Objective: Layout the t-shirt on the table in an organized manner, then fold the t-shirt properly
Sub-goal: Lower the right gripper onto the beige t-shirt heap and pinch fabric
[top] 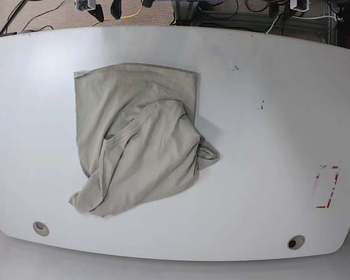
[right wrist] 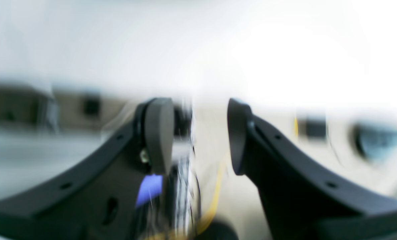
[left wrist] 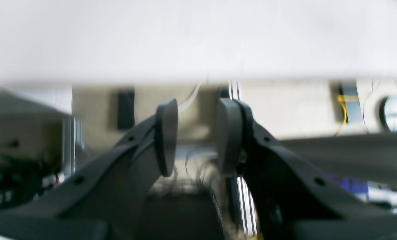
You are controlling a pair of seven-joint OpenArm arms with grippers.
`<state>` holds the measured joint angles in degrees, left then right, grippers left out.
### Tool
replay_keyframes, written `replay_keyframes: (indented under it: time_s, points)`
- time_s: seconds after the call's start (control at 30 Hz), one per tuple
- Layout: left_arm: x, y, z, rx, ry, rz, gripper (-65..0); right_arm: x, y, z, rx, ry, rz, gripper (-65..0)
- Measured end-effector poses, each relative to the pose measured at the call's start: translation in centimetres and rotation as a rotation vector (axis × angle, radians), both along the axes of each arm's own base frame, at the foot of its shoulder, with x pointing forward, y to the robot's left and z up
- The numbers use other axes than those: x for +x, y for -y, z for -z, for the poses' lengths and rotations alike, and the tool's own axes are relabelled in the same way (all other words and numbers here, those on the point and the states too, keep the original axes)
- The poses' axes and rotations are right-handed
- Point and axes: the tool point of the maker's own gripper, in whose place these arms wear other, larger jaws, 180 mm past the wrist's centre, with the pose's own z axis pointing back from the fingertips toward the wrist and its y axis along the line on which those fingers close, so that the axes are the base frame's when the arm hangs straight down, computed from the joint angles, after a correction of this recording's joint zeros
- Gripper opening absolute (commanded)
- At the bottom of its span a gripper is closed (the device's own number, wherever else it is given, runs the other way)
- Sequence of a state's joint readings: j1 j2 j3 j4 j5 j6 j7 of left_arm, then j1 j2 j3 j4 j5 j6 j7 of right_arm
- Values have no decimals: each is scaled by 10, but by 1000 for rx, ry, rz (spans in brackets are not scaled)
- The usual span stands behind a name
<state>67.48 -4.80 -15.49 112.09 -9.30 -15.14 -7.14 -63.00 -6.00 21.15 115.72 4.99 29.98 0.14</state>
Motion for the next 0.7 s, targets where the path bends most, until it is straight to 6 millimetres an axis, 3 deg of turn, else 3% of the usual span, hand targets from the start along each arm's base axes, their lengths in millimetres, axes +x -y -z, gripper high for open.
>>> replay_keyframes:
  time_s: [0.23,0.53,0.7]
  points:
    - [60,7,-13,-12,166,15,-461,47,0,-5,-1,116,-1,-390]
    - [98,38,-16,26,245,163,-458,95,0,-21,-2,252,0,-388]
    - [126,56,-31,8,343,197,-394,117,-1,-22,-10,262,-13,-387]
